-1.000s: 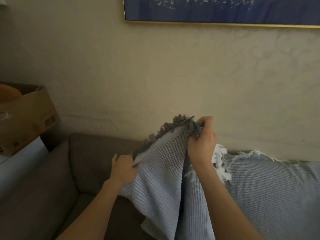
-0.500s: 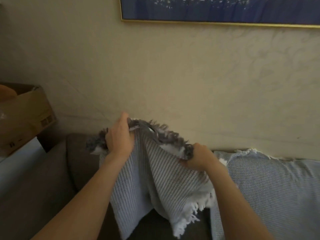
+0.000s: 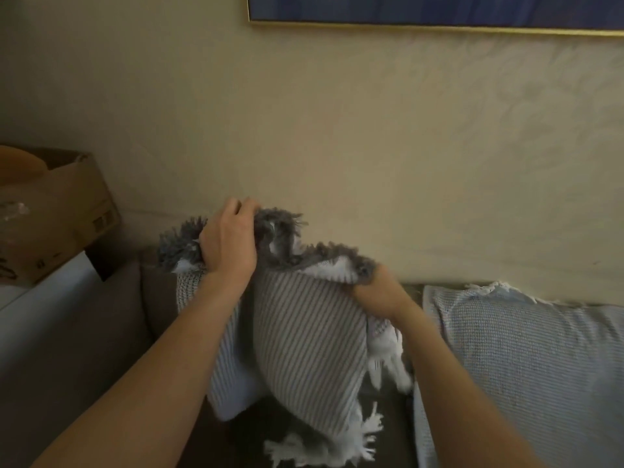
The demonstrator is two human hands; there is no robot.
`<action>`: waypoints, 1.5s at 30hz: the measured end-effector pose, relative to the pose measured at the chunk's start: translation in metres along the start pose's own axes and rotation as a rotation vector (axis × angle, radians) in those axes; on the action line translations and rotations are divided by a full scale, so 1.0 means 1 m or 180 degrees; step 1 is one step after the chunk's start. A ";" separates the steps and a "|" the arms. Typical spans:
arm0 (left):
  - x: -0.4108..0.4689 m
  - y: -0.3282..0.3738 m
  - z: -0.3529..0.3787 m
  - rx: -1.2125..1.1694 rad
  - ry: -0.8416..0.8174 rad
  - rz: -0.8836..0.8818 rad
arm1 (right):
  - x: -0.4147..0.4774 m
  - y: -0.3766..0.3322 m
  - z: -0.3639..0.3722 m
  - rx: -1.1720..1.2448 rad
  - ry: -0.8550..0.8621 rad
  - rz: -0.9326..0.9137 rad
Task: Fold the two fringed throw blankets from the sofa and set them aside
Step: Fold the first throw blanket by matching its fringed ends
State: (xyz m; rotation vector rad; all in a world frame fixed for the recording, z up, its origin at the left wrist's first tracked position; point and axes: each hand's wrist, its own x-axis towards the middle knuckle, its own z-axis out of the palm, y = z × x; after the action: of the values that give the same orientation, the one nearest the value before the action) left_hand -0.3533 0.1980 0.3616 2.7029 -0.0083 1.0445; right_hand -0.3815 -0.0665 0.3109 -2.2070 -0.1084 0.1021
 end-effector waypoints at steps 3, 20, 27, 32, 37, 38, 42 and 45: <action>0.003 -0.005 -0.003 0.0040 0.0038 -0.0122 | 0.004 -0.003 0.006 -0.0478 0.0957 0.0021; 0.006 0.011 -0.011 0.0007 0.0093 -0.0131 | -0.011 -0.014 -0.018 -0.0656 0.2389 -0.0353; -0.007 -0.016 0.009 -0.0168 -0.1063 -0.0523 | -0.019 0.000 -0.024 0.1318 0.1751 0.0244; -0.023 -0.031 0.026 -0.0638 -0.1547 -0.0798 | -0.018 0.026 -0.010 0.2838 0.0612 0.0960; -0.037 -0.035 0.038 -0.1287 -0.1673 -0.0749 | -0.025 0.010 -0.003 0.3153 0.0582 0.0645; -0.038 -0.036 0.038 -0.1278 -0.1763 -0.0822 | -0.025 0.005 -0.003 0.3020 0.0773 0.0483; -0.038 -0.036 0.028 -0.1383 -0.2551 -0.0658 | -0.026 -0.011 0.002 0.2128 0.1214 -0.0071; -0.045 -0.026 0.018 -0.1805 -0.2826 -0.0680 | -0.023 -0.017 0.006 0.2058 0.1575 -0.0196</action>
State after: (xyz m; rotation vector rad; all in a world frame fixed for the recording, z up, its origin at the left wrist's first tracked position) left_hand -0.3725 0.2153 0.3132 2.3234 -0.1430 -0.2472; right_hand -0.4054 -0.0542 0.3218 -1.5268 0.1198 -0.3922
